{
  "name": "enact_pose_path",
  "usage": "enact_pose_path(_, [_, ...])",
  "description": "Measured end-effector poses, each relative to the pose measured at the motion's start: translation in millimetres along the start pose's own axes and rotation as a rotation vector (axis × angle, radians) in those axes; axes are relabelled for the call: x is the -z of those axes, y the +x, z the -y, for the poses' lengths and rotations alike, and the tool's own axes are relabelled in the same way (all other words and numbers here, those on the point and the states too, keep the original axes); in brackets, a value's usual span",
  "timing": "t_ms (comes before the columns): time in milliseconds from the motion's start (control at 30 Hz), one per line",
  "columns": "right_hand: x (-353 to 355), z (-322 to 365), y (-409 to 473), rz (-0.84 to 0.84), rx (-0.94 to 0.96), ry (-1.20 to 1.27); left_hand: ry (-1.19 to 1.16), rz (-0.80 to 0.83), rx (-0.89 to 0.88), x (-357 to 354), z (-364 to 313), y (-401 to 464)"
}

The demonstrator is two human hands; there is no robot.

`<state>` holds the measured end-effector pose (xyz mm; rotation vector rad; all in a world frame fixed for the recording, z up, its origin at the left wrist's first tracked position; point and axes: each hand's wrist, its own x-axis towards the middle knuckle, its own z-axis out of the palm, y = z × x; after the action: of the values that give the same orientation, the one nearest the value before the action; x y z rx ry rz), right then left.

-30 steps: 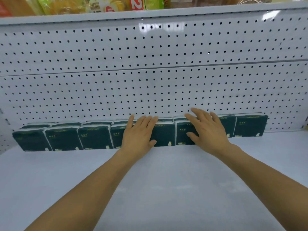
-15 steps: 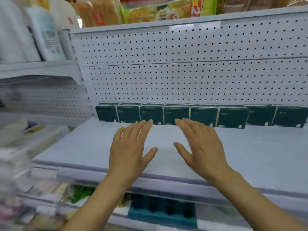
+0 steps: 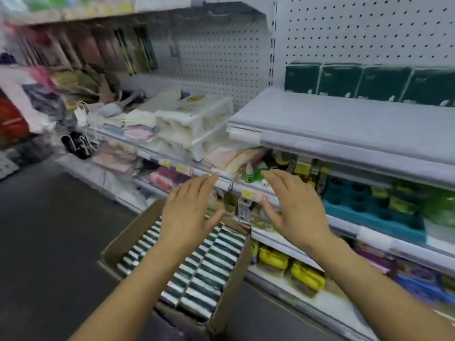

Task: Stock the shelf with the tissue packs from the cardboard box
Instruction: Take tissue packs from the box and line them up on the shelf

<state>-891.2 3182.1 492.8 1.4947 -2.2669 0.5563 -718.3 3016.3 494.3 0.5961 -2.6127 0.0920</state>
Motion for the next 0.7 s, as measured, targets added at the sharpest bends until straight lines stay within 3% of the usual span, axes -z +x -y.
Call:
enact_pose_path(333, [-124.3, 90.4, 19.9, 0.291, 0.079, 0.155, -0.082, 0.307, 0.400, -49.5, 148.6, -93.1])
enact_pose_path(567, [-218.2, 131.2, 52.1, 0.564, 0.106, 0.190, -0.139, 0.457, 0.581, -105.6, 230.8, -112.6])
enact_pose_path(700, [-279.5, 148.5, 60.6, 0.692, 0.114, 0.232, -0.235, 0.619, 0.621, -152.5, 267.5, -118.8])
